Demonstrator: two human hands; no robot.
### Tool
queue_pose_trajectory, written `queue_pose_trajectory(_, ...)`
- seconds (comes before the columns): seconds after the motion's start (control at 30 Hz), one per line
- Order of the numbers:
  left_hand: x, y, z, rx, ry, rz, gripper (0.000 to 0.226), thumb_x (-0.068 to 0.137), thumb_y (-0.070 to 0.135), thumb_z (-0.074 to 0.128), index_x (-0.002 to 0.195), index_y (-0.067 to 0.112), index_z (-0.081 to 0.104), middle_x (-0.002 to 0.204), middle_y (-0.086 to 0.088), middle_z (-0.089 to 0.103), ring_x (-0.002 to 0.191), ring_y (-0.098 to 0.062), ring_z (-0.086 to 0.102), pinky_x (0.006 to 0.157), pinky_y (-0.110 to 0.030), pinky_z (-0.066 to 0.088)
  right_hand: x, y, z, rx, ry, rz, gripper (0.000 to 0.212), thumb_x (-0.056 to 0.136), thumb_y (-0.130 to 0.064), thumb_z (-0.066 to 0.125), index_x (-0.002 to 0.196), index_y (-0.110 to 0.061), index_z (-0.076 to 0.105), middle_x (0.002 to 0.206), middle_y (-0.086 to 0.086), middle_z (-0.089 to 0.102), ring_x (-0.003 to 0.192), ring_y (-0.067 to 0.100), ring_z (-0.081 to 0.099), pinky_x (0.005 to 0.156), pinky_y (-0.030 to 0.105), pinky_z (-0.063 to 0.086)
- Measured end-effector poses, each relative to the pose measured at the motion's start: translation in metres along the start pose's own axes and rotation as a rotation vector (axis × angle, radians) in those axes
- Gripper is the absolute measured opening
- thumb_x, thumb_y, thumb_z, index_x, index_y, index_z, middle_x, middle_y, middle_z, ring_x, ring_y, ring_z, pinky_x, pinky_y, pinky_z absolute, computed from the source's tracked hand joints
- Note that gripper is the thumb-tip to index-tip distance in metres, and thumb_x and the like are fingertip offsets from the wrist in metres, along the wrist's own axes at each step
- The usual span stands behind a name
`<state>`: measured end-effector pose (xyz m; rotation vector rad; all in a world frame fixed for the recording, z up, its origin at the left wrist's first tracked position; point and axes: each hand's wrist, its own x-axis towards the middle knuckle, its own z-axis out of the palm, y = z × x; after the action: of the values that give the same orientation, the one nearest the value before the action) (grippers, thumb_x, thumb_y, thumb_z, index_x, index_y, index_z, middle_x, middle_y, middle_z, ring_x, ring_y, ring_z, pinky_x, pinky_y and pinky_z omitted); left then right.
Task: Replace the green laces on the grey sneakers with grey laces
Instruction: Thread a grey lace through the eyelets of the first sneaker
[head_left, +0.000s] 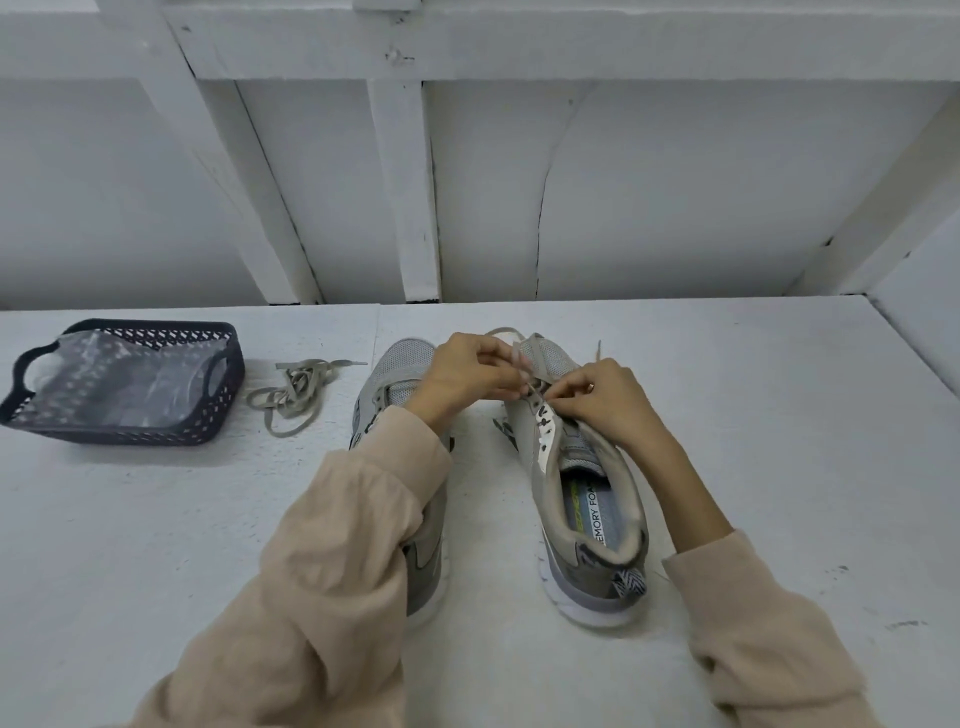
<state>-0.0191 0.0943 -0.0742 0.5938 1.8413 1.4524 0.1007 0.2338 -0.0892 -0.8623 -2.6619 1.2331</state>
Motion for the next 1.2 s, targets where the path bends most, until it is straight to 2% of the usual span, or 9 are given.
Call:
queue_pose_trajectory(0.2,0.005,-0.007,-0.001,0.162,0.024,0.030,0.017,0.076,-0.008,0.076,0.092,-0.002,0.073,0.074,-0.010,0.071,0.073,-0.021,0.070,0.073,-0.028,0.061,-0.002,0.004,0.007,0.147,0.039,0.004,0.018,0.075,-0.023,0.080,0.070,-0.039,0.072,0.048,-0.023,0.058,0.058,0.001,0.050,0.065,0.028,0.039)
queue_pose_trajectory(0.33,0.006,-0.007,-0.001,0.256,0.030,0.104,0.019,0.073,-0.005,0.079,0.078,0.013,0.074,0.084,-0.014,0.075,0.072,-0.015,0.071,0.074,-0.026,0.060,-0.003,0.005,0.008,0.201,0.054,-0.013,0.026,0.073,-0.024,0.082,0.063,-0.046,0.072,0.070,-0.012,0.072,0.079,0.011,0.066,0.081,0.040,0.052)
queue_pose_trajectory(0.43,0.007,-0.008,-0.002,0.453,0.017,0.222,0.015,0.073,0.001,0.080,0.081,0.014,0.077,0.084,-0.004,0.076,0.069,-0.004,0.069,0.076,-0.019,0.056,-0.003,0.007,0.009,0.216,0.055,-0.022,0.033,0.073,-0.022,0.082,0.061,-0.051,0.071,0.076,-0.010,0.074,0.086,0.014,0.069,0.088,0.045,0.054)
queue_pose_trajectory(0.53,0.007,-0.007,0.001,0.657,0.039,0.319,0.011,0.073,0.010,0.081,0.083,0.014,0.078,0.080,0.003,0.075,0.074,-0.008,0.068,0.078,-0.022,0.052,-0.003,0.008,0.009,0.223,0.051,-0.022,0.034,0.073,-0.021,0.082,0.061,-0.051,0.071,0.071,-0.013,0.072,0.079,0.010,0.066,0.085,0.044,0.054)
queue_pose_trajectory(0.67,0.008,-0.006,0.005,0.794,0.076,0.327,0.009,0.073,0.016,0.081,0.078,0.015,0.074,0.073,0.002,0.069,0.072,-0.012,0.062,0.074,-0.026,0.048,-0.004,0.005,0.009,0.198,0.027,-0.019,0.015,0.075,-0.022,0.081,0.076,-0.036,0.076,0.059,-0.020,0.065,0.067,0.001,0.058,0.071,0.034,0.048)
queue_pose_trajectory(0.77,0.010,-0.009,0.005,0.796,0.127,0.296,0.013,0.072,0.023,0.083,0.075,0.015,0.073,0.071,0.003,0.064,0.069,-0.014,0.058,0.068,-0.027,0.043,-0.003,0.003,0.010,0.171,0.039,-0.012,0.014,0.076,-0.023,0.080,0.075,-0.036,0.074,0.069,-0.016,0.068,0.075,0.006,0.061,0.077,0.036,0.050)
queue_pose_trajectory(0.93,0.007,-0.013,0.004,0.601,0.065,0.171,0.026,0.072,0.035,0.084,0.079,0.012,0.073,0.080,-0.005,0.073,0.062,-0.015,0.065,0.063,-0.026,0.050,-0.003,0.008,0.009,0.170,0.009,-0.028,0.009,0.081,-0.020,0.072,0.076,-0.026,0.073,0.049,-0.015,0.047,0.059,0.008,0.043,0.065,0.031,0.036)
queue_pose_trajectory(1.07,0.004,-0.012,0.008,0.517,0.082,0.111,0.043,0.064,0.051,0.085,0.077,0.014,0.069,0.079,-0.004,0.073,0.072,-0.018,0.070,0.074,-0.038,0.059,-0.008,0.008,-0.002,0.388,-0.056,0.011,0.007,0.089,-0.013,0.062,0.083,-0.013,0.065,0.077,0.004,0.059,0.068,0.011,0.052,0.065,0.022,0.044)
queue_pose_trajectory(1.2,0.002,-0.008,0.010,0.504,0.059,0.066,0.046,0.064,0.048,0.087,0.085,0.014,0.064,0.087,-0.003,0.071,0.076,-0.019,0.068,0.079,-0.043,0.058,-0.009,0.003,-0.027,0.534,-0.012,0.049,0.013,0.095,-0.008,0.051,0.085,-0.012,0.058,0.073,0.006,0.055,0.062,0.013,0.052,0.052,0.020,0.038)
